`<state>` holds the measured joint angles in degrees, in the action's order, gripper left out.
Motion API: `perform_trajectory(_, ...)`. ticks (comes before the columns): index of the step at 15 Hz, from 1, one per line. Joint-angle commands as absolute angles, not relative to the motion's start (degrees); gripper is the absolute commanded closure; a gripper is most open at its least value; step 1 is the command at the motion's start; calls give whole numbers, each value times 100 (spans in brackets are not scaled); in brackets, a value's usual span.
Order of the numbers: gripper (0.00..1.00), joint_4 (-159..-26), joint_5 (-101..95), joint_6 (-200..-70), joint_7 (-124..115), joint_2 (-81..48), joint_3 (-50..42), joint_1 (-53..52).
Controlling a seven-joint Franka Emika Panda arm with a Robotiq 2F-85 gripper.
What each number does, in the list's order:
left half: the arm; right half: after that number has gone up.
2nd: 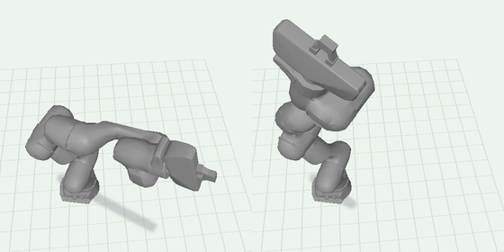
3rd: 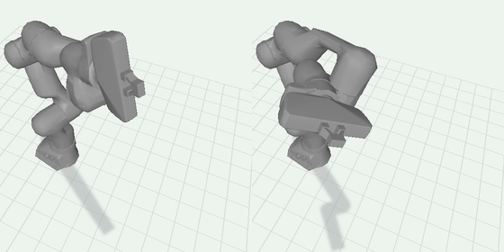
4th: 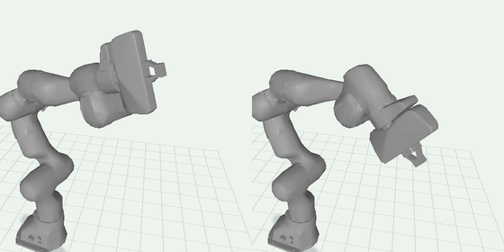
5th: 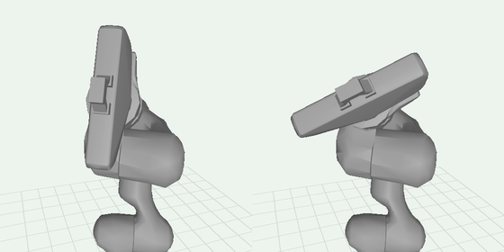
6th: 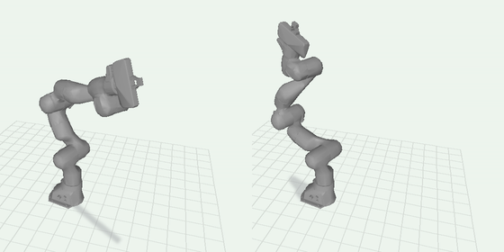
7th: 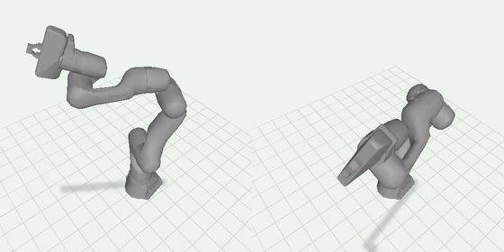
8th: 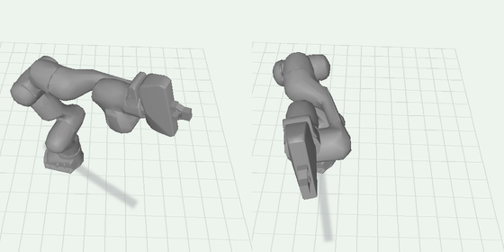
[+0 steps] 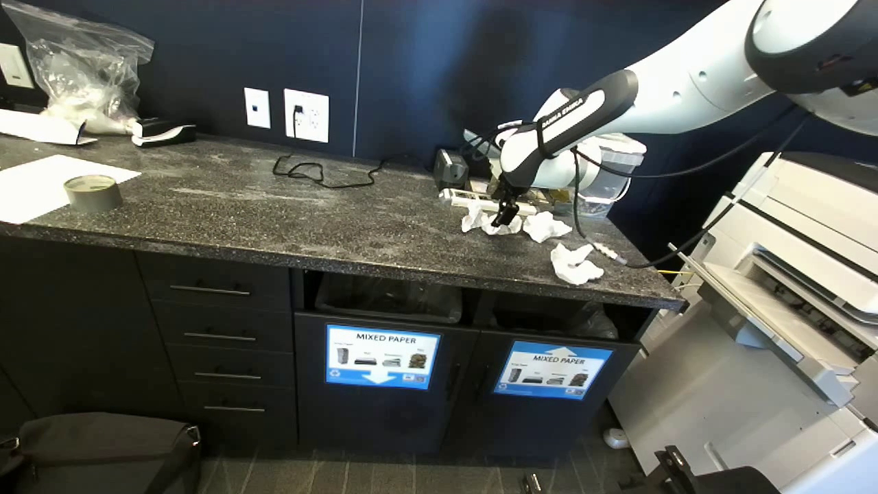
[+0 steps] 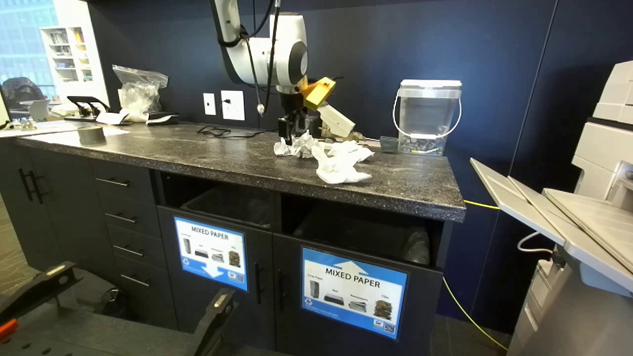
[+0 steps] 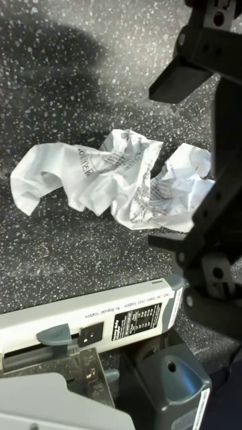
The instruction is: Put the tissues inside the rubbish.
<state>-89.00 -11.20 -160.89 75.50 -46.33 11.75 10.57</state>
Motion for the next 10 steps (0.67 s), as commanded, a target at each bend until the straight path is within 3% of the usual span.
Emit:
perform_trajectory(1, 0, -8246, -1342, -15849, 7813, -5042, 880, 798)
perform_trajectory(10, 0, -7529, -1620, -15632, 7880, -5606, 351, 499)
